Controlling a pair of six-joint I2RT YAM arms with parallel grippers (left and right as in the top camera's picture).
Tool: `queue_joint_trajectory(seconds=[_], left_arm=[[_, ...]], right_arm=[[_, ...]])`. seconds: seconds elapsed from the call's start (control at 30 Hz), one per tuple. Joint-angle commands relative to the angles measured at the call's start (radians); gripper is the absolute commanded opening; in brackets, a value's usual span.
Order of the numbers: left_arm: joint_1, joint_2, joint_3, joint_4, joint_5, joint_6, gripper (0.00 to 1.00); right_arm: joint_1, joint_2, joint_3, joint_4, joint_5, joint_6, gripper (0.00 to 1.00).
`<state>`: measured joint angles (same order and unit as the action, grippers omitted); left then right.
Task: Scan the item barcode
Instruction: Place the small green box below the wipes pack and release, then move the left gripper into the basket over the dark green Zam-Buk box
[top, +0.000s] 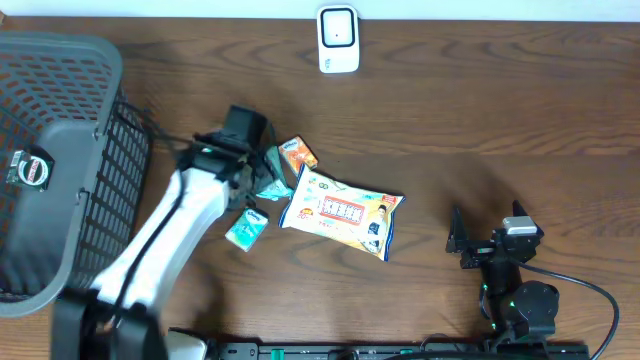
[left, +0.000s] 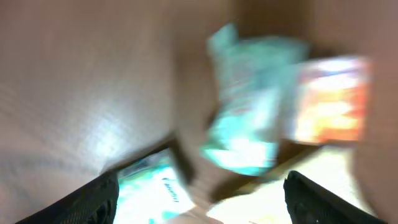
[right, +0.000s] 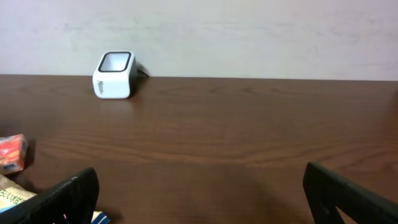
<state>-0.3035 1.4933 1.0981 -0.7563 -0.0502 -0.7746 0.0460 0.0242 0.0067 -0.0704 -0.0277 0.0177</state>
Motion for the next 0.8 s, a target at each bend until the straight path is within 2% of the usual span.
queue_joint_trajectory(seconds=[0.0, 0.07, 0.17, 0.37, 0.4, 0.6, 0.77], left_arm=[[0.032, -0.185, 0.134, 0.003, -0.003, 0.206, 0.86], [0.076, -0.253, 0.195, -0.005, -0.003, 0.261, 0.86], [0.223, -0.321, 0.340, -0.065, -0.002, 0.317, 0.86], [0.499, -0.270, 0.580, -0.193, -0.003, 0.432, 0.86], [0.610, -0.237, 0.625, -0.212, -0.003, 0.435, 0.86], [0.847, -0.117, 0.624, -0.233, -0.004, 0.430, 0.86], [0.929, 0.002, 0.584, -0.256, -0.060, 0.418, 0.86]], right_arm=[[-0.006, -0.003, 0.000, -0.005, 0.002, 0.011, 0.99], [-0.006, -0.003, 0.000, -0.005, 0.002, 0.011, 0.99], [-0.006, -0.003, 0.000, -0.005, 0.002, 0.011, 0.99], [-0.006, -0.002, 0.000, -0.005, 0.002, 0.011, 0.99], [-0.006, -0.003, 0.000, -0.004, 0.002, 0.011, 0.99], [-0.006, -0.003, 0.000, -0.005, 0.002, 0.011, 0.99], [-0.006, -0.003, 0.000, -0.004, 0.002, 0.011, 0.99]])
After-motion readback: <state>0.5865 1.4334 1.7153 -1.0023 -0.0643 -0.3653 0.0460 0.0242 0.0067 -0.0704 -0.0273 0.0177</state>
